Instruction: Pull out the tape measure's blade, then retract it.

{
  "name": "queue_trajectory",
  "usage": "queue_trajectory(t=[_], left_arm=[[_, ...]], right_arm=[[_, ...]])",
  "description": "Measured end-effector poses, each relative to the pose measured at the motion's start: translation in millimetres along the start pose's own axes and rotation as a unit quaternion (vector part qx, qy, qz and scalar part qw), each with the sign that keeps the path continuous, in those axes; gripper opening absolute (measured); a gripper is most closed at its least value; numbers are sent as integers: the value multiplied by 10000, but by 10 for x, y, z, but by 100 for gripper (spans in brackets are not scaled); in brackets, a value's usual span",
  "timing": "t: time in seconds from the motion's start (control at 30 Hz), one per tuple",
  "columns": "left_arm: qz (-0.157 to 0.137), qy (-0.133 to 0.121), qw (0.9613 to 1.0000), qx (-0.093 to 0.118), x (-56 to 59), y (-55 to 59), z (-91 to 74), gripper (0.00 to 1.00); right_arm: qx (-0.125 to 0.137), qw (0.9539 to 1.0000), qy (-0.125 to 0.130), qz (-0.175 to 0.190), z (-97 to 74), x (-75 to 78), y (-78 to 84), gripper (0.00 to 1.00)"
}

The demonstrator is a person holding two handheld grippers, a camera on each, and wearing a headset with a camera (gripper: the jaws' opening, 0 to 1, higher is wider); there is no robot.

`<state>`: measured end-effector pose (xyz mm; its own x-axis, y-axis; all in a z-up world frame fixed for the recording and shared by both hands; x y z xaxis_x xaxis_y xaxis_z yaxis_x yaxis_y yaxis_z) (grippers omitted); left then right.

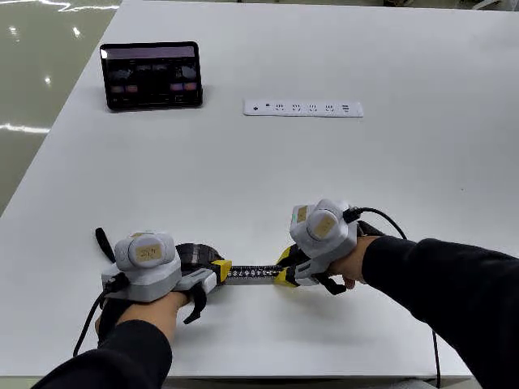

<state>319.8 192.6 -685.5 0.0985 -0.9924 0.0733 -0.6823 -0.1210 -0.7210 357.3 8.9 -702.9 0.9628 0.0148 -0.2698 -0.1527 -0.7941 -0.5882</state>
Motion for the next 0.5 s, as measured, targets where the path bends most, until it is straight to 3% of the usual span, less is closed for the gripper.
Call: queue_trajectory(t=[0.5], left_arm=[[-10,31,10000,-12,-2,-1,0,61]], right_arm=[[45,10000,-46,-6,76,11,-87,11]])
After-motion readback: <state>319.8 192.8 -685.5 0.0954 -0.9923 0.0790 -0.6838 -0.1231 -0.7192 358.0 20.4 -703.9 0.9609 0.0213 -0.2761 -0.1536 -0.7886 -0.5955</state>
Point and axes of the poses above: the centre of the closed fingertips' face, and the gripper's own axes: z roughly forward along the fingers, x roughly to its right, y roughly out of its underside, the point moved 7 cm from there along -z, roughly backward along the fingers, and after that the axes turned 14 degrees about -y, right-handed, at the moved point
